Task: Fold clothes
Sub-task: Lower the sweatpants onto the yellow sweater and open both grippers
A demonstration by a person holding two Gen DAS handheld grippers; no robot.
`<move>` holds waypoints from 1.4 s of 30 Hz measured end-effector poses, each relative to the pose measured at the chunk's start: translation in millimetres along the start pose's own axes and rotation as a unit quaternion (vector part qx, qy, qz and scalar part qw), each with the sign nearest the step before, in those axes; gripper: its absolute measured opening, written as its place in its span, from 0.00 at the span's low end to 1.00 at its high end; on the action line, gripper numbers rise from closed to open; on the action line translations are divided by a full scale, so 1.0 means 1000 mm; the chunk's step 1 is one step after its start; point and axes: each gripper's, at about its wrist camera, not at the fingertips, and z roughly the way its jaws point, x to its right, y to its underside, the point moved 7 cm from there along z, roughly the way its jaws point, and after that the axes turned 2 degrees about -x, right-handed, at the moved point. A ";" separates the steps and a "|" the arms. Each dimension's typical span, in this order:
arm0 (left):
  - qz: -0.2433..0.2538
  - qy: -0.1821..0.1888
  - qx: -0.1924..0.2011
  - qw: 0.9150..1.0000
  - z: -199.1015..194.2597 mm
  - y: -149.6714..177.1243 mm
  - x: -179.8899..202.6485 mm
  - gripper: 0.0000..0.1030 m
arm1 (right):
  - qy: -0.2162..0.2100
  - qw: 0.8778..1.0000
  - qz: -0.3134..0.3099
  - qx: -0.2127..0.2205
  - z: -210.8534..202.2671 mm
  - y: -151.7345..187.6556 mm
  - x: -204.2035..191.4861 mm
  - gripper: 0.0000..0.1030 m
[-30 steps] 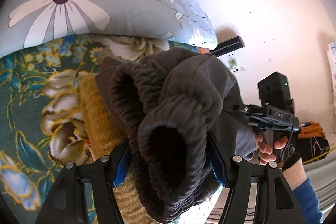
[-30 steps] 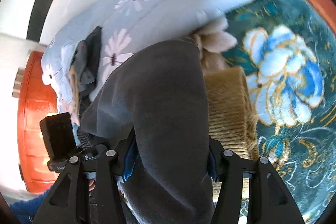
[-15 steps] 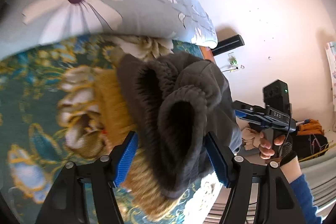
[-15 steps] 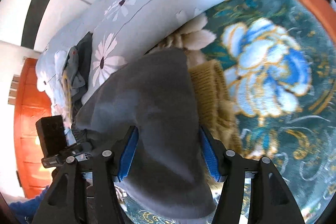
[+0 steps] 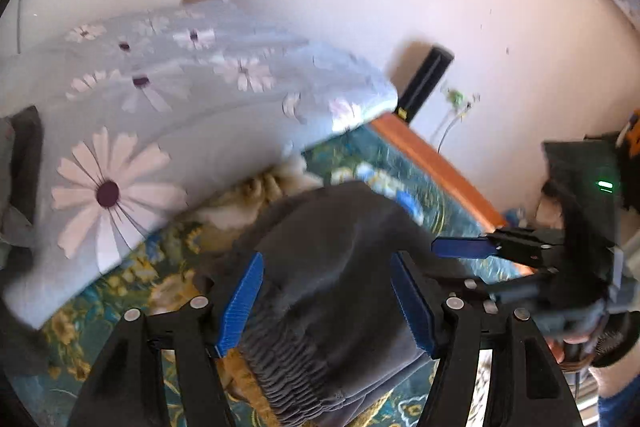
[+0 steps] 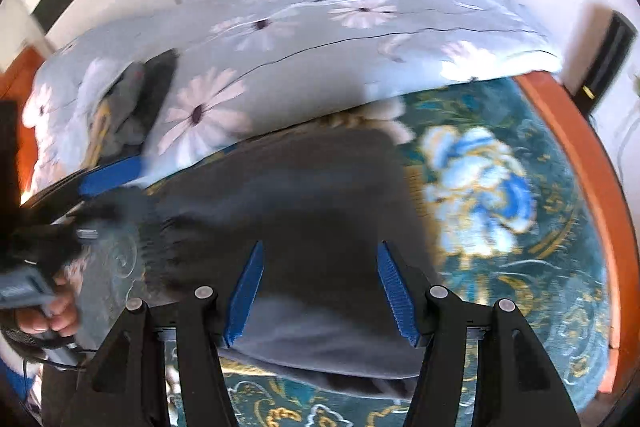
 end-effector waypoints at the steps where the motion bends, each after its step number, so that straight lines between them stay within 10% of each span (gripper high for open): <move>1: -0.001 -0.006 -0.005 1.000 0.005 0.005 -0.003 0.68 | 0.016 1.000 -0.006 -0.001 0.003 0.006 0.002 0.59; 28: 0.071 -0.060 0.002 0.996 0.000 0.060 0.000 0.68 | 0.051 0.996 0.058 0.041 0.001 0.064 0.008 0.60; 42: 0.023 -0.065 -0.019 0.997 -0.001 0.088 -0.006 0.77 | 0.061 0.994 0.083 0.031 0.008 0.085 0.004 0.60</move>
